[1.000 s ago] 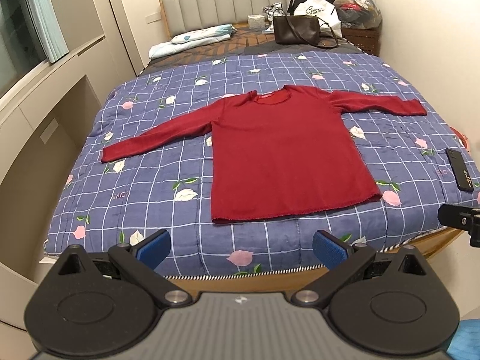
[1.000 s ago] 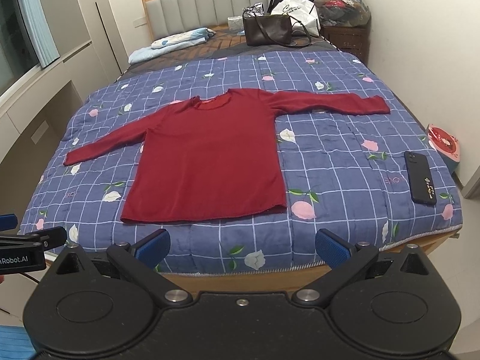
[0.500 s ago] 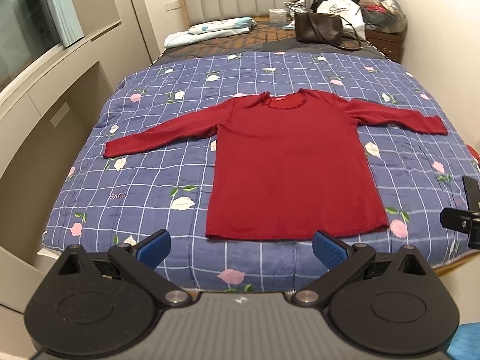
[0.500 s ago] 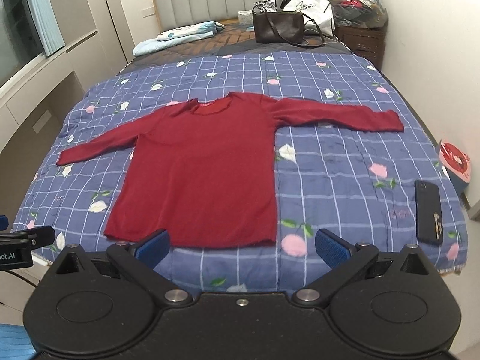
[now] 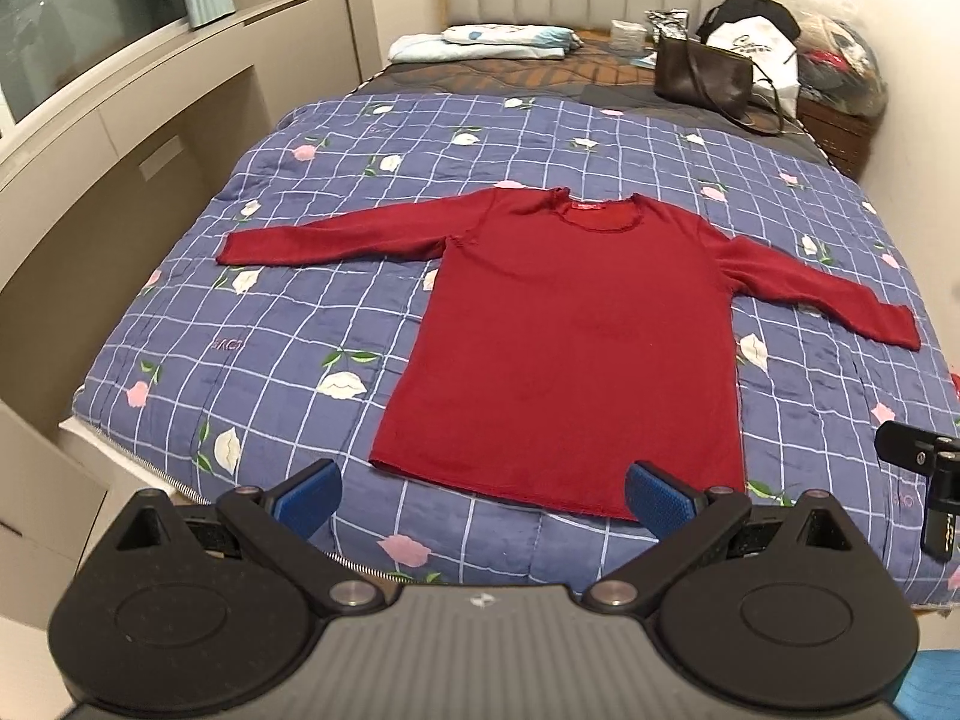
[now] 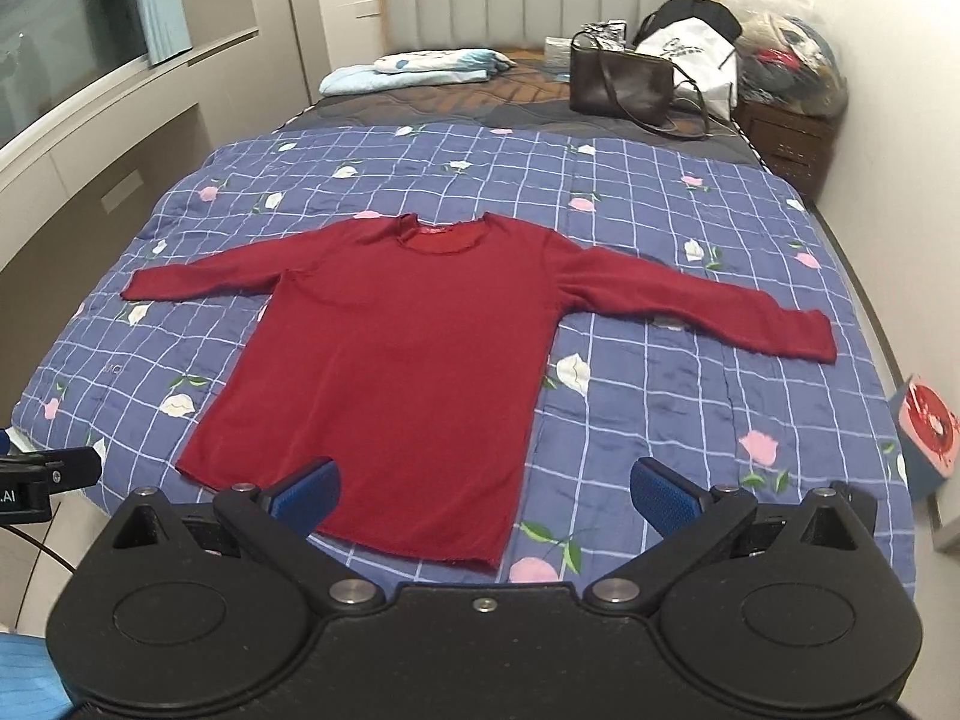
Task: Fold small clothes
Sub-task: 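Move the right gripper toward the cuff of the red shirt's sleeve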
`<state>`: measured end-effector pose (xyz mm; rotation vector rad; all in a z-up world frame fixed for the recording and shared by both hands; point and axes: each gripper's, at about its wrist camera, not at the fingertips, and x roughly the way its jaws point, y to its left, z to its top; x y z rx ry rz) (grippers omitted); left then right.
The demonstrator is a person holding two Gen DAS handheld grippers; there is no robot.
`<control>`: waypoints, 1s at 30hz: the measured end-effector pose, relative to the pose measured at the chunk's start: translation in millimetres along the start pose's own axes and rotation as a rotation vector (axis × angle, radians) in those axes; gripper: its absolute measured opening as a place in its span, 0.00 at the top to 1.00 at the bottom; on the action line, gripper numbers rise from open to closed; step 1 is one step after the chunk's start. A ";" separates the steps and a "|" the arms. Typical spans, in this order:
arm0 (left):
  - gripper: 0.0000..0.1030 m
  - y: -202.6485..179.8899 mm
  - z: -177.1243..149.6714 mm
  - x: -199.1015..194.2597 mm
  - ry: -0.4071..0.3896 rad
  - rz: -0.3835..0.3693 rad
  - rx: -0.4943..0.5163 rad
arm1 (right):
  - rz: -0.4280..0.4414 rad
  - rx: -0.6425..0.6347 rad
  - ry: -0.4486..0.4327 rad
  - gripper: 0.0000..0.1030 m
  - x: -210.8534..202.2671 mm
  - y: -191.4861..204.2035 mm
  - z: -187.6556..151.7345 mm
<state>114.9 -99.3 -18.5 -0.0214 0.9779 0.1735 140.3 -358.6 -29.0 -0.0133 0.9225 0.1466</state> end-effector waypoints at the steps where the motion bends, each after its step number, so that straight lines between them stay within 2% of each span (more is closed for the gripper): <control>1: 0.00 -1.8 0.4 -0.4 0.000 0.004 -0.004 | 0.005 -0.001 0.000 0.00 1.1 -1.9 1.1; 10: 0.00 -12.9 9.5 0.0 0.025 0.038 0.004 | 0.028 0.014 0.037 0.00 16.5 -10.4 6.3; 17: 0.00 -16.8 28.3 16.7 0.051 0.034 0.035 | -0.005 0.057 0.051 0.00 31.3 -16.2 17.1; 24: 0.00 -17.3 63.2 46.6 0.051 0.006 0.111 | -0.073 0.124 0.056 0.00 55.7 -13.2 41.4; 30: 0.00 -12.9 102.9 76.3 0.043 -0.037 0.216 | -0.190 0.164 0.089 0.00 82.6 4.2 62.3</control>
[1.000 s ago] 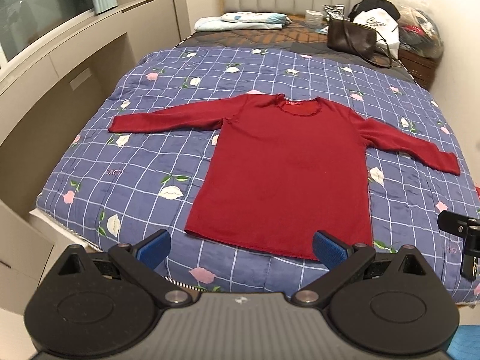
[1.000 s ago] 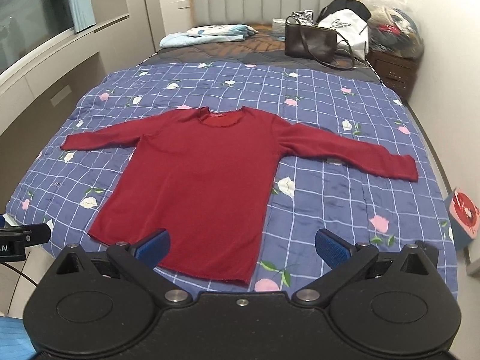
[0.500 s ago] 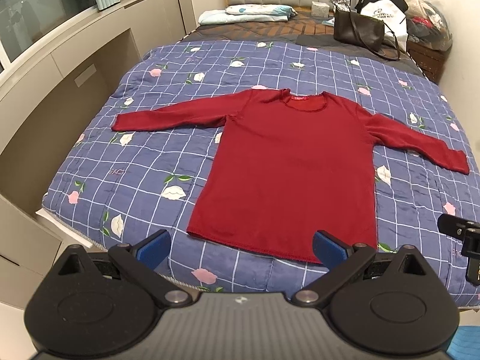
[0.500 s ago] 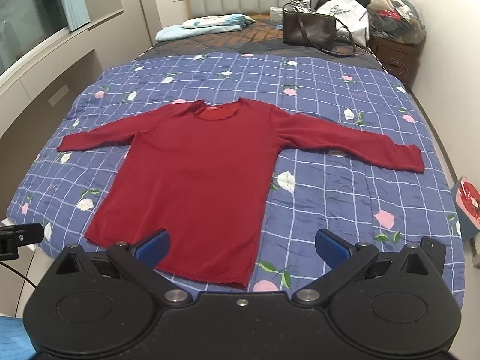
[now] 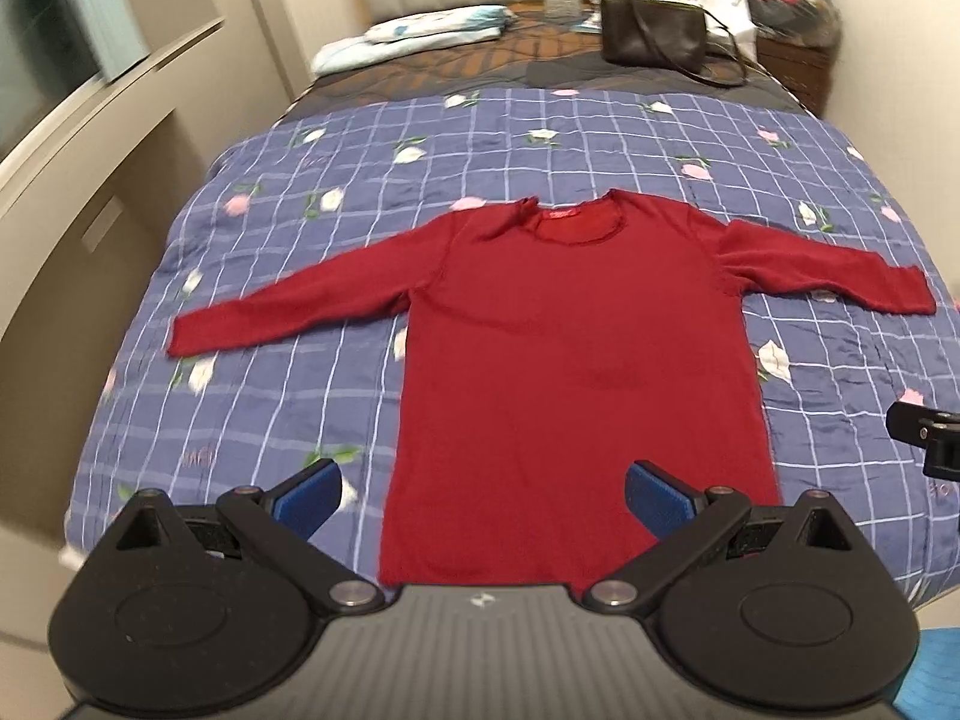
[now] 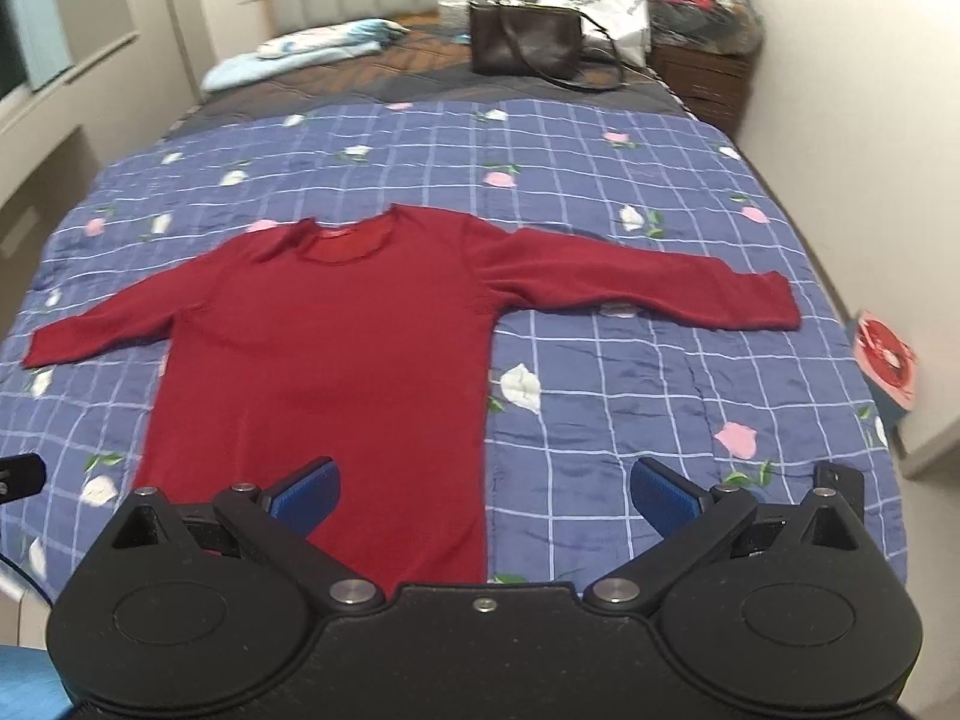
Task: Fold small clothes
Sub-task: 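Move the right gripper toward the cuff of the red shirt's sleeve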
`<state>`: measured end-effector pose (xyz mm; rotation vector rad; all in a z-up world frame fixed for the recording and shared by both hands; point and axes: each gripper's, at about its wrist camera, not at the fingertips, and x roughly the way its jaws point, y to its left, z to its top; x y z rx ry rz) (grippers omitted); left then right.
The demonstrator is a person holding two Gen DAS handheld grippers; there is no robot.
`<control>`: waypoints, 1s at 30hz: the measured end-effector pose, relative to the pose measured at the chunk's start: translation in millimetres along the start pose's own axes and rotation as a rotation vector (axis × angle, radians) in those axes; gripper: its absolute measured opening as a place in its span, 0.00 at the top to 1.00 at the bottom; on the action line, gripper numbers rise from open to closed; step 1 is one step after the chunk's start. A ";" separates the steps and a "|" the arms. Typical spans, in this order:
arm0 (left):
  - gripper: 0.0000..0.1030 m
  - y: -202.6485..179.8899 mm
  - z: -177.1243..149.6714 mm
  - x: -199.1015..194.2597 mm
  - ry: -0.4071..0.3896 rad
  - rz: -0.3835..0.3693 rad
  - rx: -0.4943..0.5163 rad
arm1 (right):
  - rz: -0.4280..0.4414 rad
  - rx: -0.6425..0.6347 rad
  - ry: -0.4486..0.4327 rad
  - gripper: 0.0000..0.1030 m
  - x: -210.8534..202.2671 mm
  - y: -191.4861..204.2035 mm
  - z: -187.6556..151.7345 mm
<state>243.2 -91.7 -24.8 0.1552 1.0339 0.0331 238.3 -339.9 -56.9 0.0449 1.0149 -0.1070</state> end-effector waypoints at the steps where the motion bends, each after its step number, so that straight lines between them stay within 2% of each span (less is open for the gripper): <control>1: 0.00 2.1 4.8 4.9 0.002 -0.009 0.016 | -0.018 0.010 0.005 0.00 2.8 4.0 2.2; 12: 0.00 29.0 54.4 55.7 0.017 -0.112 0.164 | -0.156 0.152 0.036 0.00 14.9 36.6 19.3; 21: 0.00 21.3 81.0 88.4 0.061 -0.220 0.217 | -0.241 0.180 0.040 0.00 8.6 41.0 27.5; 25: 0.00 9.2 86.7 97.2 0.078 -0.222 0.243 | -0.251 0.185 0.042 0.00 9.5 34.5 28.4; 30: 0.00 -10.1 96.6 103.7 0.093 -0.167 0.265 | -0.227 0.192 0.022 0.00 15.1 19.9 35.0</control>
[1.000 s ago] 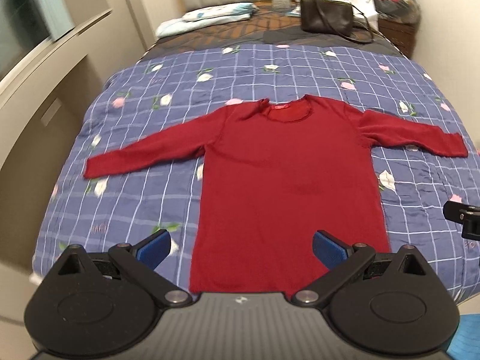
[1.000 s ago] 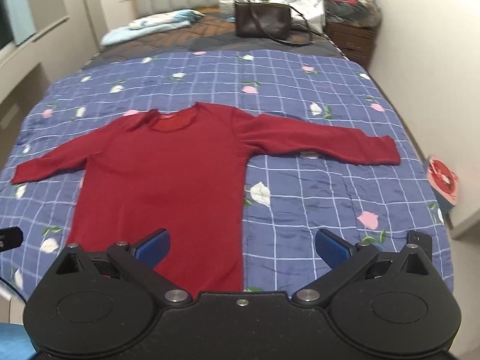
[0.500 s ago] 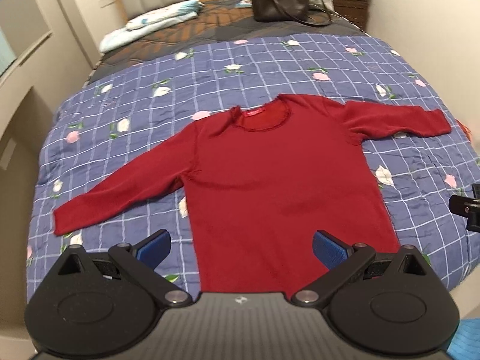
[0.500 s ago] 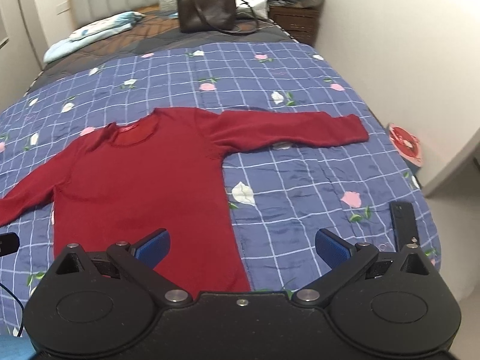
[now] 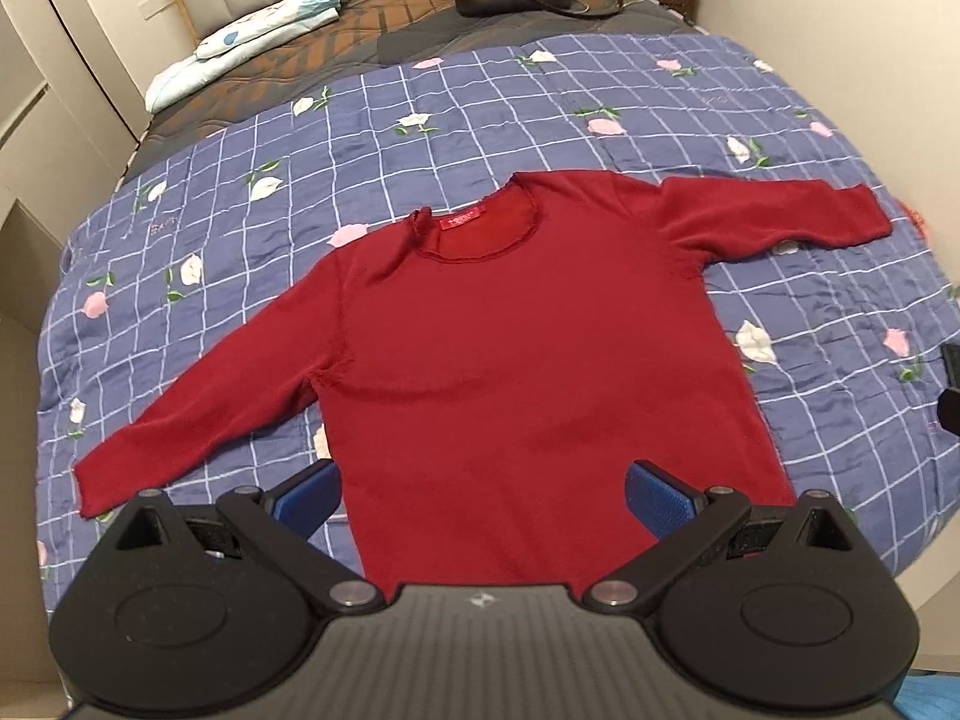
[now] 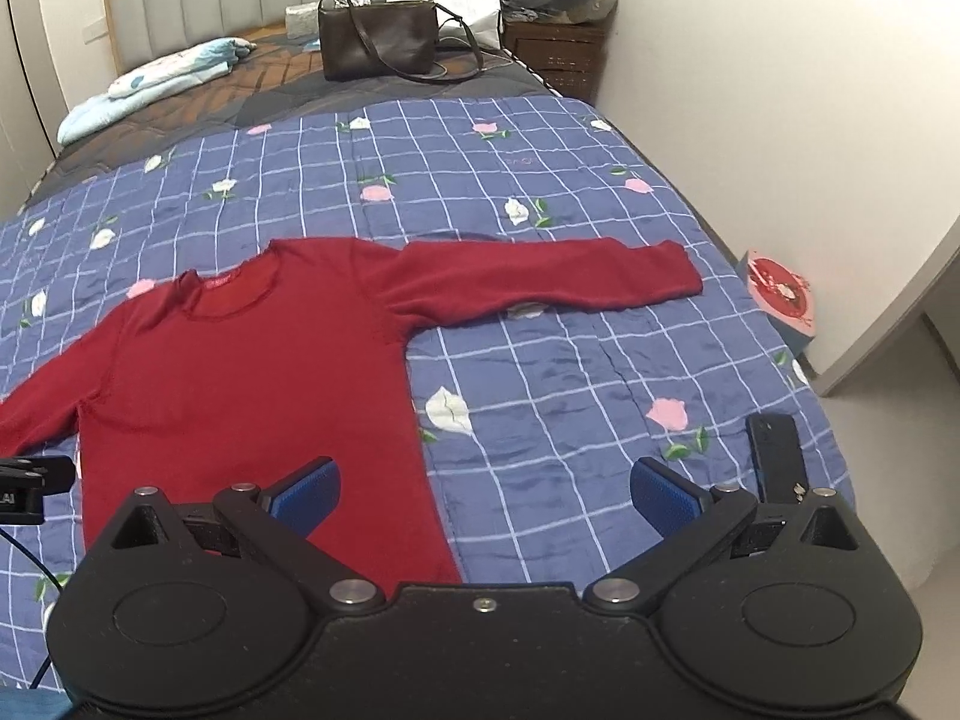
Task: Fold small clothes
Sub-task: 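Move the right gripper toward the cuff of the red shirt's sleeve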
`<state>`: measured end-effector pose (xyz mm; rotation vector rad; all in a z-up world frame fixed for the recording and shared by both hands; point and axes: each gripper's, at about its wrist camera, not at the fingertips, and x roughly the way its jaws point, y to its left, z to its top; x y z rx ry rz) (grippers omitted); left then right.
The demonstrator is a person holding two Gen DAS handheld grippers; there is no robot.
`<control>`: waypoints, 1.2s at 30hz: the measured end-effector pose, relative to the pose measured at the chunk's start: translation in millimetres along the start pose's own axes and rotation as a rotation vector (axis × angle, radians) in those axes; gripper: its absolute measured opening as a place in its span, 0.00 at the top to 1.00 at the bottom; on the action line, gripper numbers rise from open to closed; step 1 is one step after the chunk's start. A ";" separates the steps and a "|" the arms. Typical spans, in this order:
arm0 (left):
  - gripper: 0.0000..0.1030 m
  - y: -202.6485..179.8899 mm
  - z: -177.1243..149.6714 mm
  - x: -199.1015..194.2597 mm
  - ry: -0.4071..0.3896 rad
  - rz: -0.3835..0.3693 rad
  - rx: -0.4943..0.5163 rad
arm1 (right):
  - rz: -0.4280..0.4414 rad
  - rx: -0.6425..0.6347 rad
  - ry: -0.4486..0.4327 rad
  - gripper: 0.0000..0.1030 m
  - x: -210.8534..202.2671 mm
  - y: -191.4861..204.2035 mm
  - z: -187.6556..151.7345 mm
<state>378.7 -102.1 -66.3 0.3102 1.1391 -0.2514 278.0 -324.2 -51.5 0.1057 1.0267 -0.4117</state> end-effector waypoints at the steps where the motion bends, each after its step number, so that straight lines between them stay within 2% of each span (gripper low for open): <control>1: 0.00 -2.0 3.5 1.2 0.004 0.006 -0.001 | 0.007 0.003 0.000 0.00 3.1 -2.7 2.5; 10: 0.00 -33.6 38.7 19.3 0.059 0.060 -0.049 | 0.067 0.009 0.038 0.00 47.9 -47.4 25.6; 19: 0.00 -85.9 70.6 66.9 0.169 0.086 -0.095 | 0.110 -0.037 0.112 0.00 102.9 -97.6 28.7; 22: 0.00 -102.2 77.6 87.4 0.207 0.082 -0.131 | 0.148 -0.020 0.150 0.00 125.5 -120.2 33.7; 25: 0.00 -117.5 86.4 104.7 0.230 0.071 -0.180 | 0.176 0.014 0.150 0.00 148.4 -144.6 43.4; 30: 0.00 -137.8 107.5 112.7 0.219 0.070 -0.239 | 0.241 0.051 0.191 0.00 205.2 -188.1 74.1; 32: 0.00 -140.2 114.2 107.4 0.206 0.086 -0.263 | 0.210 0.054 0.178 0.00 226.9 -203.1 88.2; 36: 0.00 -136.9 122.1 99.5 0.186 0.103 -0.296 | 0.081 0.101 0.102 0.00 270.9 -234.3 121.6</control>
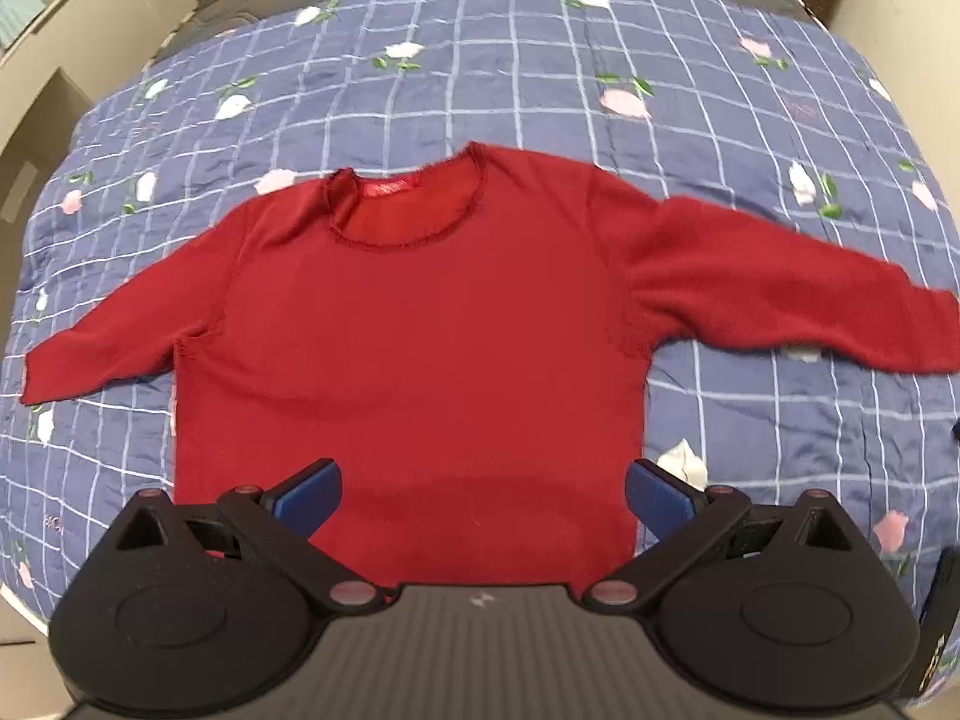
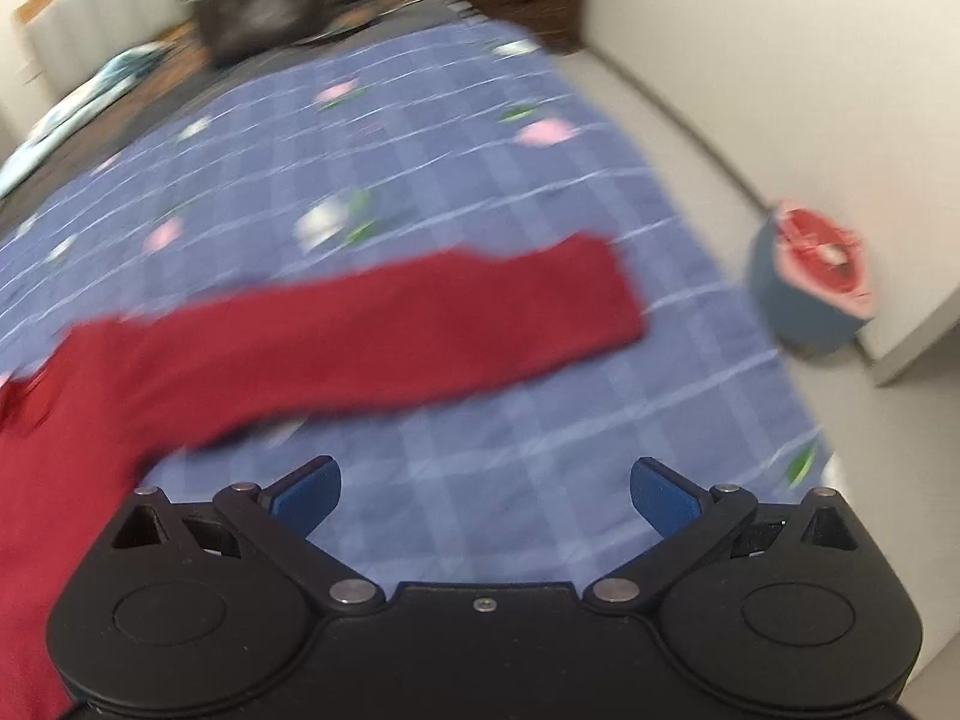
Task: Fold small clothes
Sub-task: 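Move the right gripper toward the cuff of the red shirt's sleeve, then close the right gripper on the sleeve cuff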
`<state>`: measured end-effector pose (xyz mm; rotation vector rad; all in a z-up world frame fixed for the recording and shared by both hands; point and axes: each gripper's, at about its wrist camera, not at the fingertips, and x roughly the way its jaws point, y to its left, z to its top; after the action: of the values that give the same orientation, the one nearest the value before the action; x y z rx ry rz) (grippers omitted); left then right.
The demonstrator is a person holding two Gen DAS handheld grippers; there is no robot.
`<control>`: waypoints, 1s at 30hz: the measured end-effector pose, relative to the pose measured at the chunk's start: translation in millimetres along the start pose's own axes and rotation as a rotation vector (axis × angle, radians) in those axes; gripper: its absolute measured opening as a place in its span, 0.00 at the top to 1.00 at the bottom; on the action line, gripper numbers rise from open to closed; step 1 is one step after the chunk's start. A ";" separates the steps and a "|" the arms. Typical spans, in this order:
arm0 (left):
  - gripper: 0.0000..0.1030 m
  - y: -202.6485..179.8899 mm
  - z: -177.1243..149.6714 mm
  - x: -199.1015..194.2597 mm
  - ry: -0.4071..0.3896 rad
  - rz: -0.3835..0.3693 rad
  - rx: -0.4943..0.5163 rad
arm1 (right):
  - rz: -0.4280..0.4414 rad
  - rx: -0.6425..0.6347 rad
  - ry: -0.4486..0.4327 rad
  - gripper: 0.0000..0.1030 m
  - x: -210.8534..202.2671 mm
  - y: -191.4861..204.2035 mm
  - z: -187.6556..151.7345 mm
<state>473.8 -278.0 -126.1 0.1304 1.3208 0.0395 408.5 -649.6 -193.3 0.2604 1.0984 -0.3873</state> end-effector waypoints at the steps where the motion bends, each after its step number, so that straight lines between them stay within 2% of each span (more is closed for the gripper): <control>1: 0.00 0.9 1.0 -0.6 -0.003 0.010 -0.009 | -0.015 0.021 -0.009 0.00 9.8 -7.1 9.1; 7: 0.00 4.5 1.8 8.4 0.033 0.061 -0.055 | -0.045 0.125 -0.012 0.01 67.5 -39.2 50.6; 10: 0.00 6.5 -2.0 9.7 0.048 0.070 -0.067 | -0.047 0.151 0.016 0.02 93.8 -45.9 63.6; 15: 0.00 9.1 -9.5 9.5 0.061 0.093 -0.069 | -0.084 0.196 0.059 0.19 125.3 -58.5 71.7; 19: 0.00 12.5 -13.7 9.2 0.070 0.101 -0.084 | -0.091 0.259 0.063 0.23 136.8 -70.1 72.0; 23: 0.00 14.3 -17.0 7.3 0.072 0.107 -0.096 | -0.086 0.279 0.090 0.43 145.3 -74.0 68.1; 25: 0.00 14.6 -18.7 5.3 0.072 0.111 -0.097 | -0.083 0.276 0.073 0.50 144.0 -73.1 65.5; 28: 0.00 14.7 -20.2 0.6 0.069 0.111 -0.098 | -0.071 0.256 0.054 0.73 138.8 -67.8 64.3; 29: 0.00 14.6 -20.5 -1.1 0.065 0.110 -0.098 | -0.062 0.246 0.049 0.84 136.6 -65.5 64.3; 30: 0.00 14.8 -20.6 -3.2 0.059 0.109 -0.098 | -0.065 0.235 0.045 0.85 133.9 -62.5 64.6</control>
<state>453.8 -262.1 -126.3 0.1181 1.3673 0.2020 487.5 -754.8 -286.7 0.4434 1.1075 -0.5716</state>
